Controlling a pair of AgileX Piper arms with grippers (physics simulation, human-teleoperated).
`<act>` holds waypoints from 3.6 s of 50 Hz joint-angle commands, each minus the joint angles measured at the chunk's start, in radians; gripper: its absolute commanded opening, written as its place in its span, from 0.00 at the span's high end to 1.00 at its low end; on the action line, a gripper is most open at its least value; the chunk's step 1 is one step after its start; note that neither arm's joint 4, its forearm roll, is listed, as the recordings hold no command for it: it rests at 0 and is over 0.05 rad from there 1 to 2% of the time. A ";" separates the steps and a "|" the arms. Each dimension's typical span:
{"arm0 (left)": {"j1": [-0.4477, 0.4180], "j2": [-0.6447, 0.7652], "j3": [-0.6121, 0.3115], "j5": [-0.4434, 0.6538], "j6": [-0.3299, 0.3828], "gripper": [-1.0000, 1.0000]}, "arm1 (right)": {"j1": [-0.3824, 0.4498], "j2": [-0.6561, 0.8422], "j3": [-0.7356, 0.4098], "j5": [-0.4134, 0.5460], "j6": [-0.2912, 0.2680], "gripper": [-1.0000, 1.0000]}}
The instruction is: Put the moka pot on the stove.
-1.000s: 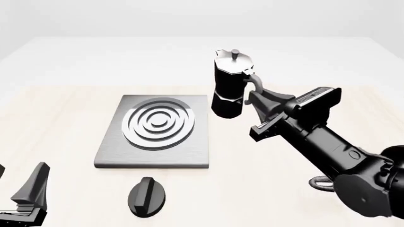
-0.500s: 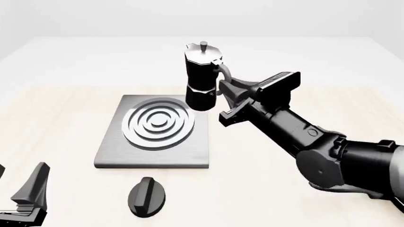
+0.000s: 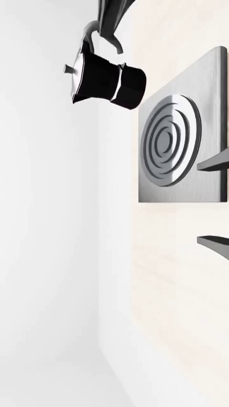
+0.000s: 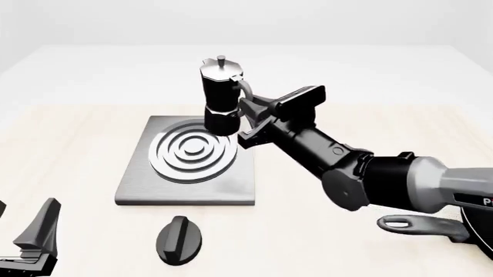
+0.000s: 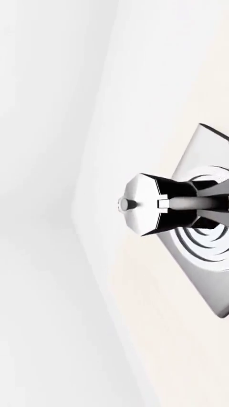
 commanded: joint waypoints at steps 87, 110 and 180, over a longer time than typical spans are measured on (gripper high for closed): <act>0.000 0.000 0.000 0.000 0.000 0.00 | 0.062 0.354 -0.299 0.010 0.084 1.00; 0.000 0.000 0.000 0.000 0.000 0.00 | 0.068 0.360 -0.297 0.010 0.084 1.00; 0.000 0.000 0.000 0.000 0.000 0.00 | 0.071 0.408 -0.307 -0.003 0.112 0.00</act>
